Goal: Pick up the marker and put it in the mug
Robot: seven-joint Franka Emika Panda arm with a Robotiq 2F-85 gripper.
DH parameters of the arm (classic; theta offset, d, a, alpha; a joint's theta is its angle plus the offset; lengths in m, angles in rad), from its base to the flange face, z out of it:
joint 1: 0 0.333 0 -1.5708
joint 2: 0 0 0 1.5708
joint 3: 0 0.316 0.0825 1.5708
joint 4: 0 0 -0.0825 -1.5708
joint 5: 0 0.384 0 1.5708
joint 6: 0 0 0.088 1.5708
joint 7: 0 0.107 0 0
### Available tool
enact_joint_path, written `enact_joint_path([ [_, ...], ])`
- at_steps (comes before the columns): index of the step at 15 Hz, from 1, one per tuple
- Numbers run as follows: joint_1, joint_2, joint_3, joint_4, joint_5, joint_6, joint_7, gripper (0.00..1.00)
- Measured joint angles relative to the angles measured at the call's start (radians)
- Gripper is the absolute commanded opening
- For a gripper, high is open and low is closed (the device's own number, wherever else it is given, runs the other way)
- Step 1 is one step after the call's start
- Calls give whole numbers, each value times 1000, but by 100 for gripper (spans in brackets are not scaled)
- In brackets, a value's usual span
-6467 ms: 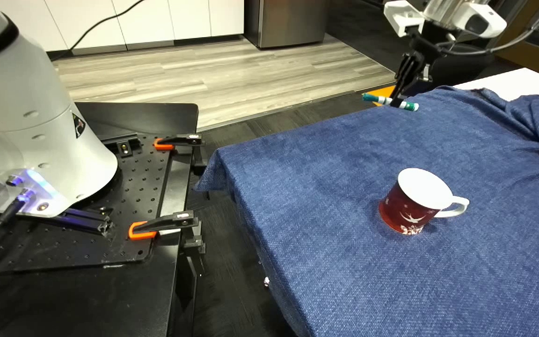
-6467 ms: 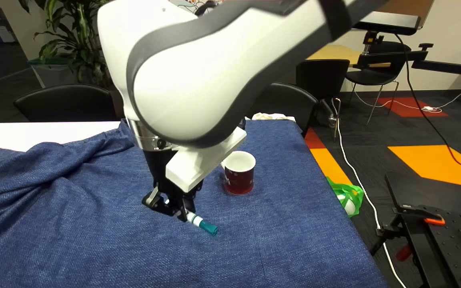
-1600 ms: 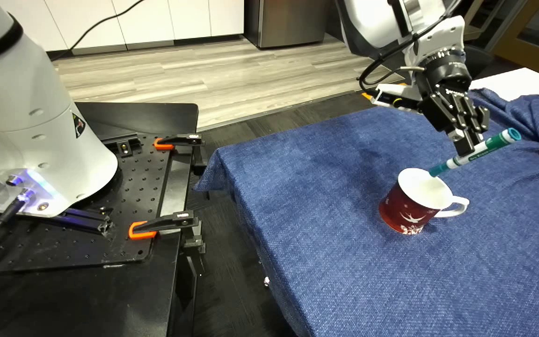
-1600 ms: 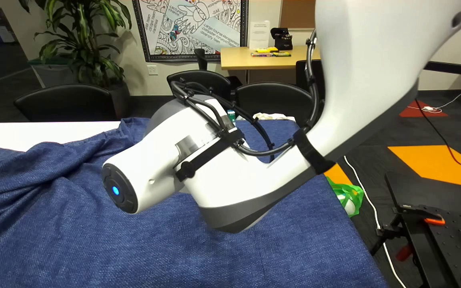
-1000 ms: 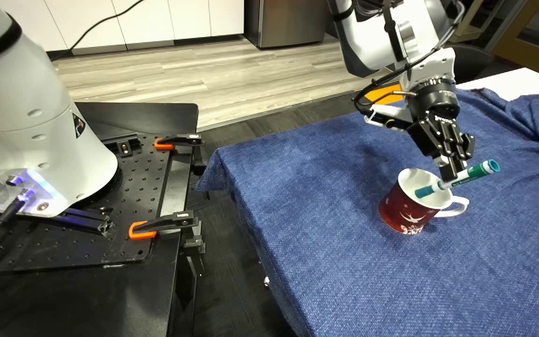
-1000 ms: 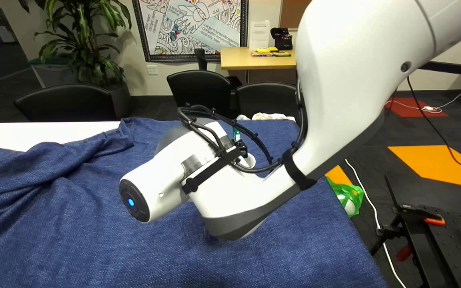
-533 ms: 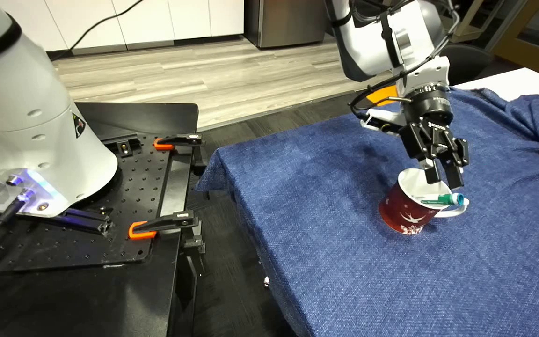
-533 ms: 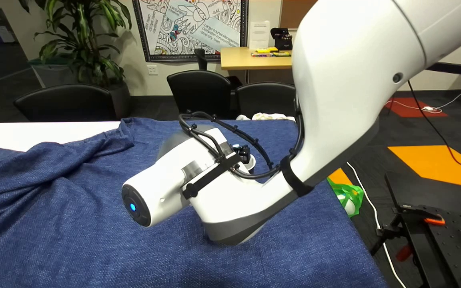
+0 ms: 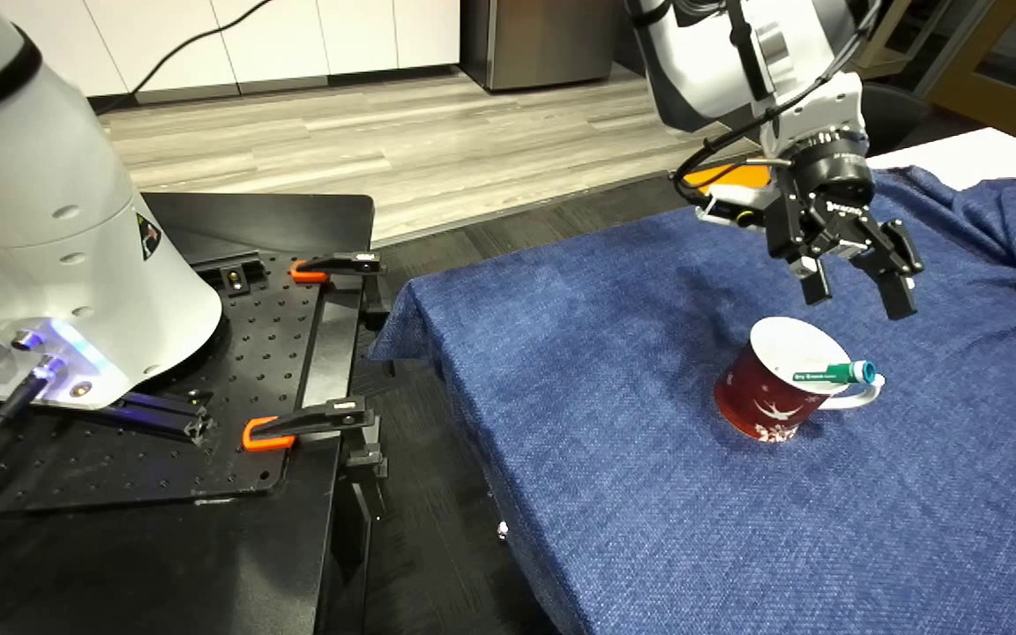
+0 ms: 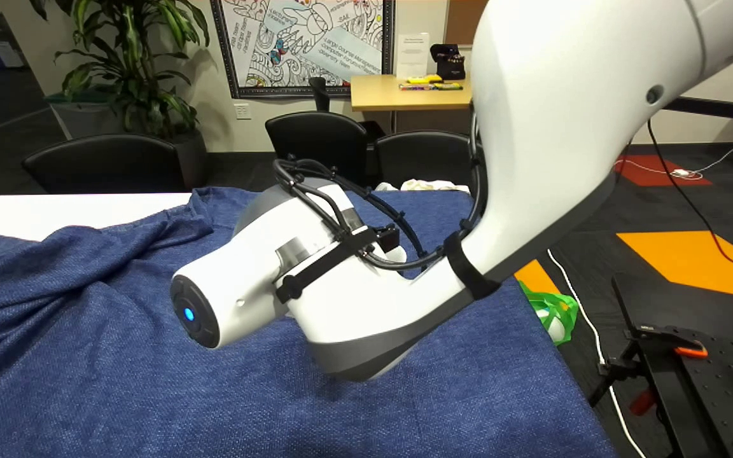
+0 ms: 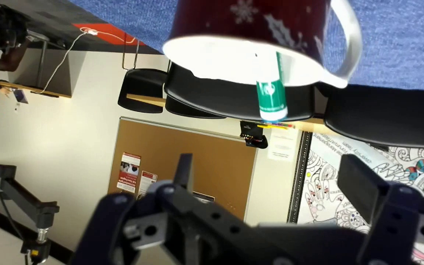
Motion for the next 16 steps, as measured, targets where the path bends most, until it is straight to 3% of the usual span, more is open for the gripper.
enact_joint_path([
  [10, 24, -234, 1, -73, -42, -135, 80, 100],
  [16, 26, -318, 18, -127, -42, -158, 118, 100],
])
